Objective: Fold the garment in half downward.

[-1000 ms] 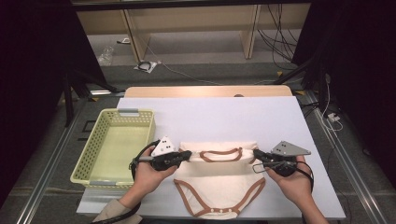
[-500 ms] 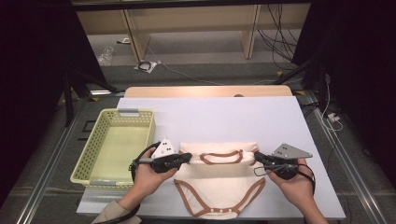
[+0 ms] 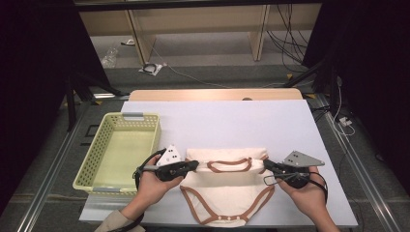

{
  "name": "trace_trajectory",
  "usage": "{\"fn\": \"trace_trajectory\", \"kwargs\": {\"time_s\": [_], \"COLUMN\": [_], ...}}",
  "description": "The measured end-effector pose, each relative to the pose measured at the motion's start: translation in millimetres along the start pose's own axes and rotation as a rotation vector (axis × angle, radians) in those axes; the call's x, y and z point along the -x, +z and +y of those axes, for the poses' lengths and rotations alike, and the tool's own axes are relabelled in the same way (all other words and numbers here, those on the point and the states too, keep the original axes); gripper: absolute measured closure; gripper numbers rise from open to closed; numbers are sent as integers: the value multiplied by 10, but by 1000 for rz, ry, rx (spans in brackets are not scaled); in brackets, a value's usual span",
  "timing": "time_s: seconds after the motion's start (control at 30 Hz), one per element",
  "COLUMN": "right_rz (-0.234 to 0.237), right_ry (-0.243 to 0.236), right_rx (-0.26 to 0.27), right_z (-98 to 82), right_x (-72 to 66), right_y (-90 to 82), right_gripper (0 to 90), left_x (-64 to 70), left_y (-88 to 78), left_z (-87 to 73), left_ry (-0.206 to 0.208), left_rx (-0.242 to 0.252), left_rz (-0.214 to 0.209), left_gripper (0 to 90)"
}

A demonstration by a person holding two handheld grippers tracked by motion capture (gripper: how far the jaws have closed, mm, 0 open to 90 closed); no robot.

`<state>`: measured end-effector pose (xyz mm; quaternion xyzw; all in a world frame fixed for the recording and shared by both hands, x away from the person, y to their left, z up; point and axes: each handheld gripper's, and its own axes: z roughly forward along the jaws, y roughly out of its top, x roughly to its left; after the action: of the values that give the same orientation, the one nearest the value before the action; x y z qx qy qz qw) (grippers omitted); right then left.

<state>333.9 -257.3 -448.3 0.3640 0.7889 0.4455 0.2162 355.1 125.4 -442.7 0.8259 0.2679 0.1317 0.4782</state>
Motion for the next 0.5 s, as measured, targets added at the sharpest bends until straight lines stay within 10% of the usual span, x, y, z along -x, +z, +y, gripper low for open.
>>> {"fn": "trace_trajectory", "kwargs": {"time_s": [0.5], "right_rz": [8], "right_ry": [-5], "right_rx": [-12], "right_z": [-25], "right_x": [-22], "right_y": [-37], "right_gripper": [891], "left_x": [28], "left_y": [-18], "left_z": [-25], "left_ry": [4], "left_rx": [-9], "left_rz": [-10], "left_gripper": [878]}}
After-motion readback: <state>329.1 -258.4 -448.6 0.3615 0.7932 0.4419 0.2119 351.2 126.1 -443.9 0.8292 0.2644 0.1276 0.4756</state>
